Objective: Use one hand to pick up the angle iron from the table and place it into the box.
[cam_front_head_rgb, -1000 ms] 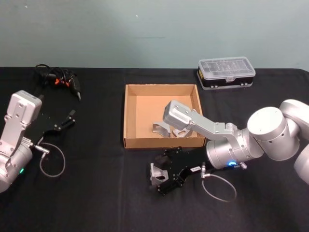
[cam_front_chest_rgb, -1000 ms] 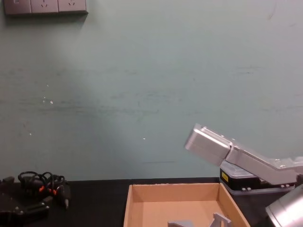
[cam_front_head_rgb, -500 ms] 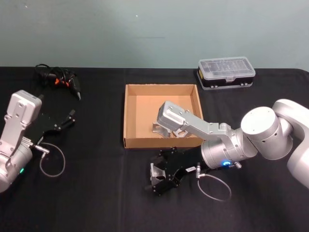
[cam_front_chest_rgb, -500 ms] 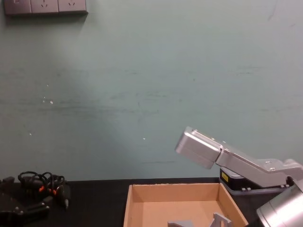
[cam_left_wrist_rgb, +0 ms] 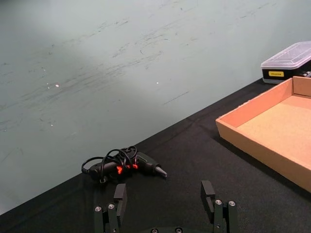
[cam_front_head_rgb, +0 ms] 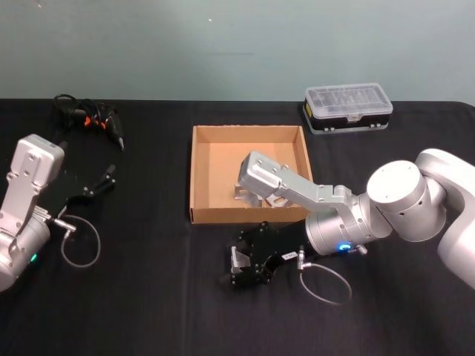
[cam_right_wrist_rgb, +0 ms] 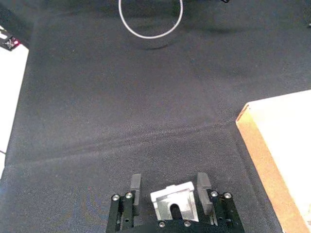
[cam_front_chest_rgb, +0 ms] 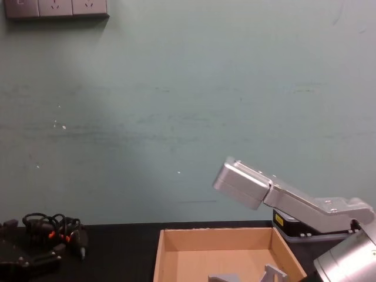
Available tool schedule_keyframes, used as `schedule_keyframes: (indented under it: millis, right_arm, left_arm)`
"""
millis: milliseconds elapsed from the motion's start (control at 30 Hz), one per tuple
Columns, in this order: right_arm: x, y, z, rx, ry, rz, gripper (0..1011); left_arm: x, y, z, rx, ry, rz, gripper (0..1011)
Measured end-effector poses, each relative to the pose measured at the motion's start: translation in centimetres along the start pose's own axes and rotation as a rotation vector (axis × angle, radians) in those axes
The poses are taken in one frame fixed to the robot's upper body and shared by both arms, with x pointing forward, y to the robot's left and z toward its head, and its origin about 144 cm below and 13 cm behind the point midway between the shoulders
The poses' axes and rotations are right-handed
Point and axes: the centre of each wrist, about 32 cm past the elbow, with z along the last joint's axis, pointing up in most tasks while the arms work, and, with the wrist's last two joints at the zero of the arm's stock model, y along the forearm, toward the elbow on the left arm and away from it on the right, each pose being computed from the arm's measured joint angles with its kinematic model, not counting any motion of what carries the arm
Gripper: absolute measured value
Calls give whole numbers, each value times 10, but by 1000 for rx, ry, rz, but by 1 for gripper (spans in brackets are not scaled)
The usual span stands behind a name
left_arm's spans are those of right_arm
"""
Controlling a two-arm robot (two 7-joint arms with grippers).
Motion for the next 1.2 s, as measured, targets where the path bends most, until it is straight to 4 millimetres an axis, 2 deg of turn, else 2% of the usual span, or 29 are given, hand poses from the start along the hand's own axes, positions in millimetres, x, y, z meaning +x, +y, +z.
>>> schedule_keyframes:
  millis: [33,200,233,300,700,1033,1200]
  right_arm:
    - [0,0,0,1,-1,0,681]
    - [-1,0,1,0,-5,1,579]
    - [-1,0,1,0,-5,1,517]
    - [-1,1,1,0,-6,2,474]
    - [-7,-10,4,40,-16,-33,474]
    - [-20,-47,8,193,10,-241,474]
    - [-21,-55,9,229,37,-332,474]
  left_arm:
    - [0,0,0,0,0,0,1000]
    - [0,0,0,0,0,0,1000]
    - [0,0,0,0,0,0,1000]
    - [0,0,0,0,0,0,1000]
    - [0,0,0,0,0,0,1000]
    - [0,0,0,0,0,0,1000]
    - [0,0,0,0,0,0,1000]
